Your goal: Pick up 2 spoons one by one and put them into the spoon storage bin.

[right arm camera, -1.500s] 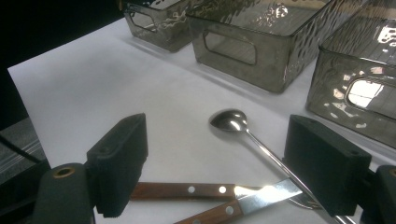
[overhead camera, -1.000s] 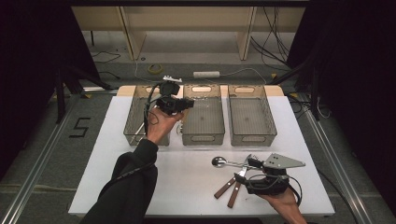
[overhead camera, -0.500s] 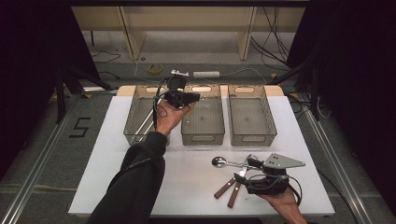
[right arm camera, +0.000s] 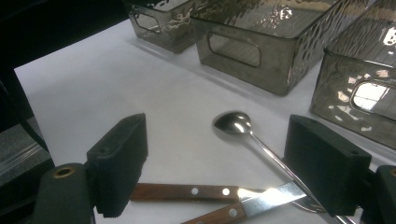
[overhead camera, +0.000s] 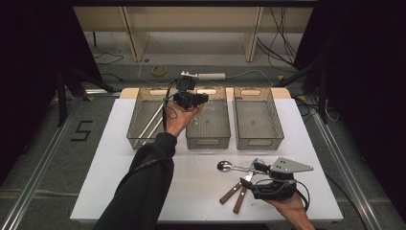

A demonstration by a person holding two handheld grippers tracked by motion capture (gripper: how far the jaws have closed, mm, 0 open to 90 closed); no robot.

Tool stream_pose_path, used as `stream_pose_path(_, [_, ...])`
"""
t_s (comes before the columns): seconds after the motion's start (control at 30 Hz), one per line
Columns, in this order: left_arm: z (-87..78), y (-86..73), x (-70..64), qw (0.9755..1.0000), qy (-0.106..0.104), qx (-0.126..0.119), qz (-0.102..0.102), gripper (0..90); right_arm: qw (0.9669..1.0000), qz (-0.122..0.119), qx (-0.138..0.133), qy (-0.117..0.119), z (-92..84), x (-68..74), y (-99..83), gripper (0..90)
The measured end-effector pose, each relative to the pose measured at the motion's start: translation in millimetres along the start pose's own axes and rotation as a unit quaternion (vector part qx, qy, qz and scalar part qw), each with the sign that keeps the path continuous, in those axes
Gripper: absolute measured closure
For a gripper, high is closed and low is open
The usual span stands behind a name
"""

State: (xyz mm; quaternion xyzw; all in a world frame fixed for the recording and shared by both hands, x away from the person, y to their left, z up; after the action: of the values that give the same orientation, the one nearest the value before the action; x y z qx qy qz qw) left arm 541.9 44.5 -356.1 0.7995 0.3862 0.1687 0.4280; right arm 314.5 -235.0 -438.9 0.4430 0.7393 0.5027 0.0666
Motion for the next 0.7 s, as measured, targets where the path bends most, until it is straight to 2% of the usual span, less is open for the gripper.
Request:
stream_pose_path(0.17, [3.7,-0.7,1.4,1.0000,0.005,-0.005,0.000,73.5,1.0000,0.000,0.000,0.001,0.7,0.7,-0.2,22.6])
stream_pose_path(0.4, [9.2,-5.8,5.5,0.9998,0.008,-0.007,-0.016,73.4,1.0000,0.000,0.000,0.002,0.5,1.0,-0.3,22.6])
stream_pose_path(0.57, [13.5,-11.1,6.5,0.9999,0.009,0.000,-0.013,73.3,1.0000,-0.002,0.001,0.003,1.0,1.3,-0.3,22.6])
stream_pose_path(0.7, [16.7,-14.8,8.0,0.9998,0.012,0.000,-0.019,73.2,1.0000,-0.001,0.001,0.003,0.9,1.1,-0.3,22.6])
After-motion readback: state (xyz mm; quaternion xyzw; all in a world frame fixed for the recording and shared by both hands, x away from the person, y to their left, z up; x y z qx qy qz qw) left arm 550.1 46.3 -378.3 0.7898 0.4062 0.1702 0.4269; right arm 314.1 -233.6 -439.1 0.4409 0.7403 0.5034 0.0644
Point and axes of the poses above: each handheld gripper's, and its own axes: z roughly forward along the jaws, y roughly out of its top, x roughly to its left, the point moved 1 cm from there along z, roughly forward along the jaws, and after that the axes turned 13 degrees about z, right-handed, at the moved point
